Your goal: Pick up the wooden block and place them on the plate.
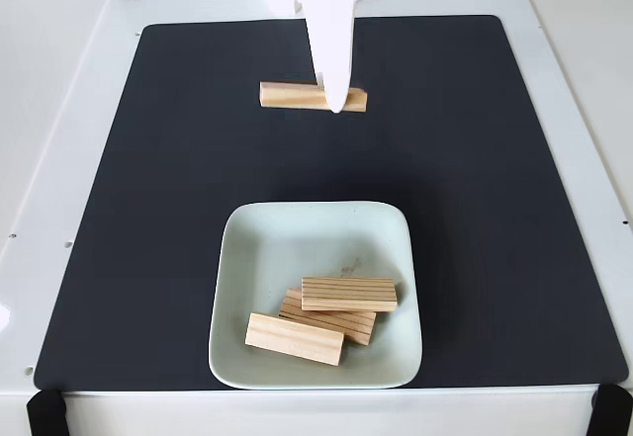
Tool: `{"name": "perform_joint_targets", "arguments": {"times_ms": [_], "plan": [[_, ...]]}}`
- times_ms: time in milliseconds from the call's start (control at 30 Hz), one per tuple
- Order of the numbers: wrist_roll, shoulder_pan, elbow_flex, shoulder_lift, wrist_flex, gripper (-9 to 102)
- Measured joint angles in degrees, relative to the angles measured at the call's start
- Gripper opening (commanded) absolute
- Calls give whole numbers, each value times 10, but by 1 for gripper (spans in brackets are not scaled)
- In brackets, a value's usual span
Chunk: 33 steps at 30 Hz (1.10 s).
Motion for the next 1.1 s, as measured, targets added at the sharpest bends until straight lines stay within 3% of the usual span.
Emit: {"name": "perform_joint_targets", "arguments": {"times_ms": [133,500,1100], "plan": [[-26,-3,-95,-100,53,0],[-35,7,-337,-328,63,0],[2,32,-402,-421,63,0]]}}
